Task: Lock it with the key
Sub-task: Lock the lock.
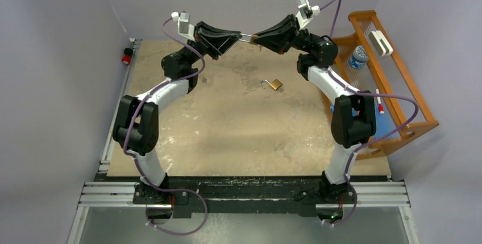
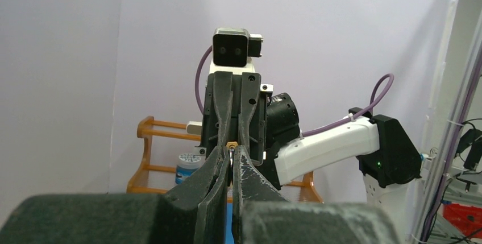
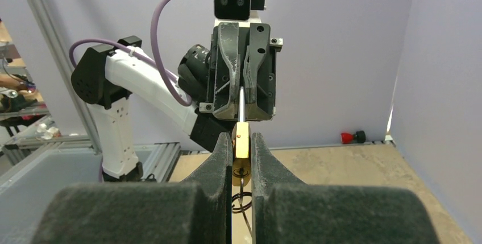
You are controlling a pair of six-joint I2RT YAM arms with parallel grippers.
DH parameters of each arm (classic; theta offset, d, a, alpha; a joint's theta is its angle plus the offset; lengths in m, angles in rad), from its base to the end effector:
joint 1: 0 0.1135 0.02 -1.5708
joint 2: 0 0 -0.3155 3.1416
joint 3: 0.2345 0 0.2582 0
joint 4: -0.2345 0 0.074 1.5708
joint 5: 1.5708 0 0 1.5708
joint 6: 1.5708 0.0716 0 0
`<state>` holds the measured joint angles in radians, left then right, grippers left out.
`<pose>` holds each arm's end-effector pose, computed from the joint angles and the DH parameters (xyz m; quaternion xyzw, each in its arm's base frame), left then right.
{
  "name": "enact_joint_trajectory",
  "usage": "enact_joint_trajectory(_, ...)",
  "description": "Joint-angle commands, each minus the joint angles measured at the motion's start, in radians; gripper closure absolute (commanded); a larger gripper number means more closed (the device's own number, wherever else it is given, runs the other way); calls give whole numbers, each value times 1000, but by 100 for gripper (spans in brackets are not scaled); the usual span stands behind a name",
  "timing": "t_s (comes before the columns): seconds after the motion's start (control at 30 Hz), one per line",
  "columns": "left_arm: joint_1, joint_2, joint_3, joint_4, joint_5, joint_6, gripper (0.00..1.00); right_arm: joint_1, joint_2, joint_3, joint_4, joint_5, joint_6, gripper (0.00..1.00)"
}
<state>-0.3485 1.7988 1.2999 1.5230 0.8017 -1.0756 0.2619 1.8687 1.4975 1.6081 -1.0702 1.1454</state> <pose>0.3630 -0.1866 0.4591 0.2628 0.3659 -0.6590 0.6023 0.3739 0.1653 0.4823 -0.3935 0.3442 0.6134 0.5920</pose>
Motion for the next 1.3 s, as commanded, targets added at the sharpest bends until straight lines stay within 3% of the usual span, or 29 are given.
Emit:
enact_joint_trajectory(0.0,-94,-1,-26,31,98,34,100,83,-24,58,181,20,42,100)
enact_joint_trajectory(0.23,-121,48,-40,91,158,11,100,128,-16,87,194,59,66,100)
enact_joint_trajectory(0.33,-122,73,-35,205,165,-87,100,130,-7,102,208,73,84,100)
enact_joint_trajectory(0.6,-118,76,-17,209,238,-108,100,128,1,112,178,47,67,100)
enact_joint_trajectory(0.73,-69,50,-17,212,212,-123,100,99,6,141,104,-34,65,100)
enact_joint_trajectory(1.0,90,-60,-69,210,194,-87,100,-32,-104,-36,105,-36,58,100)
enact_joint_trajectory(1.27,152,-118,-85,210,185,-71,100,-75,-128,-94,120,-38,61,100)
